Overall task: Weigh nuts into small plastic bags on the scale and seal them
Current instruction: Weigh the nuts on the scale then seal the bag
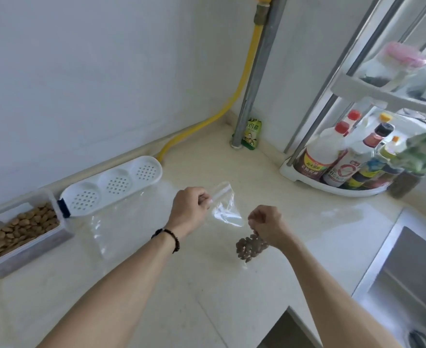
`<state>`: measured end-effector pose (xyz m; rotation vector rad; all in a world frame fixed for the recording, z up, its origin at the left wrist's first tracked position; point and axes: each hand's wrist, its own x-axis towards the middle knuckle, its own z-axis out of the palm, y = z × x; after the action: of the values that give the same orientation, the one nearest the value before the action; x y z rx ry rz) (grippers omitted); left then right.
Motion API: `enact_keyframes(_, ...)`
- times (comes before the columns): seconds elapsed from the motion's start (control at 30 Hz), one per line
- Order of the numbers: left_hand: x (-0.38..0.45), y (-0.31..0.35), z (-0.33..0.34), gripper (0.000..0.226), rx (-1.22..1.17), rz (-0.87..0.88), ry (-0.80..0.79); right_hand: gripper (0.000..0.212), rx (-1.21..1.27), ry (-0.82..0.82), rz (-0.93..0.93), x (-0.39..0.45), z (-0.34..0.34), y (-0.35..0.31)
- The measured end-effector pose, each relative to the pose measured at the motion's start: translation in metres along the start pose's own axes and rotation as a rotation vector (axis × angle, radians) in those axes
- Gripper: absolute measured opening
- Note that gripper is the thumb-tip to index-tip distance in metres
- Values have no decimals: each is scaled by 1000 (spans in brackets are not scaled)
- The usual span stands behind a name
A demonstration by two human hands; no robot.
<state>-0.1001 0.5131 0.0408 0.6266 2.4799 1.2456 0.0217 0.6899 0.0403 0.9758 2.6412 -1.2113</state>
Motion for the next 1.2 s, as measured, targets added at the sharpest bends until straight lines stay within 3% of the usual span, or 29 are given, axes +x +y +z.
enact_keyframes(0.1,25,-3,28,9,83,15,31,21,-33,38,19,31,0,19)
enact_keyframes(0.2,34,-13,51,57,330,122,46,13,-65,70,11,58,1,26)
enact_keyframes(0.23,34,-16,57,64,423,199,45,14,-98,69,8,66,1,26)
enact_keyframes(0.3,30,-21,67,61,587,299,-69,25,-203,90,-3,75,2,27)
enact_keyframes(0.4,24,-34,79,56,714,248,-309,39,-353,183,-106,68,13,35)
enact_keyframes(0.47,26,-40,85,59,735,207,-360,40,-426,202,-225,51,27,43)
enact_keyframes(0.53,33,-41,88,62,724,189,-368,55,-518,89,-297,38,40,52)
enact_keyframes(0.6,46,-43,91,63,728,188,-372,79,-587,-41,-276,42,46,59)
enact_keyframes(0.67,60,-43,93,62,742,190,-354,88,-616,-58,-244,58,47,61)
enact_keyframes(0.97,101,-43,99,64,756,203,-333,89,-648,-10,-211,96,39,59)
enact_keyframes(1.1,96,-43,100,64,747,219,-306,71,-654,-31,-192,102,33,55)
enact_keyframes(1.2,83,-41,90,64,773,228,-274,68,-684,-16,-199,99,29,48)
